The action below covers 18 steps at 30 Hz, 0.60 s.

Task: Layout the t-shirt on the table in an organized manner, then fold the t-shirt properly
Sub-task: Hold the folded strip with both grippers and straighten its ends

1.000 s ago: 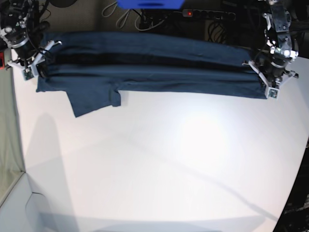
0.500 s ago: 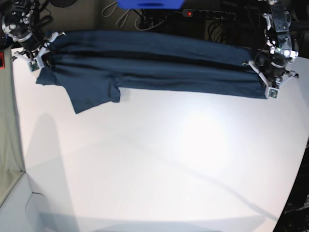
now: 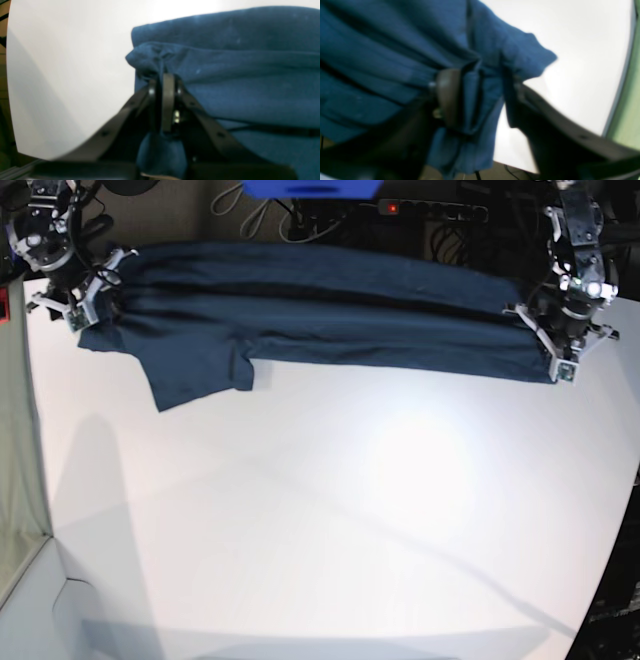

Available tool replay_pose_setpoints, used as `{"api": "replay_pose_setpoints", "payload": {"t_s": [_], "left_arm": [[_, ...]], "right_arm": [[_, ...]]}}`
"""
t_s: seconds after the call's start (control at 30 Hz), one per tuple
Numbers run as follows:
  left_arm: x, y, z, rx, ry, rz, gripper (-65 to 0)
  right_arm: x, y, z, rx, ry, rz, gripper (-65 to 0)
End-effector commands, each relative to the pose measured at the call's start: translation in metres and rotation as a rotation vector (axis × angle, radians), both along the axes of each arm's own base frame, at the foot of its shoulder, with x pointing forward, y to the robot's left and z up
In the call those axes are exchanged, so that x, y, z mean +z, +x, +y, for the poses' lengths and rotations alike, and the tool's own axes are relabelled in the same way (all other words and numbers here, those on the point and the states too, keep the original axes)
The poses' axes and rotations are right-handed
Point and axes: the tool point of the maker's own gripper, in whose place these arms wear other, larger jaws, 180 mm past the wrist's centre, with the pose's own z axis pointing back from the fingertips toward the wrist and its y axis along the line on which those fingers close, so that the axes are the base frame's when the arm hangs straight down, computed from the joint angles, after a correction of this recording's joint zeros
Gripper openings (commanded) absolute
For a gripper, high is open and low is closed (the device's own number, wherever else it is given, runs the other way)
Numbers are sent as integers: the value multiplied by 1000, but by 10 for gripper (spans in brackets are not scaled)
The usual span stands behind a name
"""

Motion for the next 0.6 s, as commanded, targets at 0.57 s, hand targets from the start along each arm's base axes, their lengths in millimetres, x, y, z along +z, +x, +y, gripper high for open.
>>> {"api": "replay_pose_setpoints", "payload": {"t_s": [0.57], "left_arm": [[10, 6, 8, 10, 25, -33, -508]], "right_arm": [[0, 29, 7, -18, 25, -37, -186]]}}
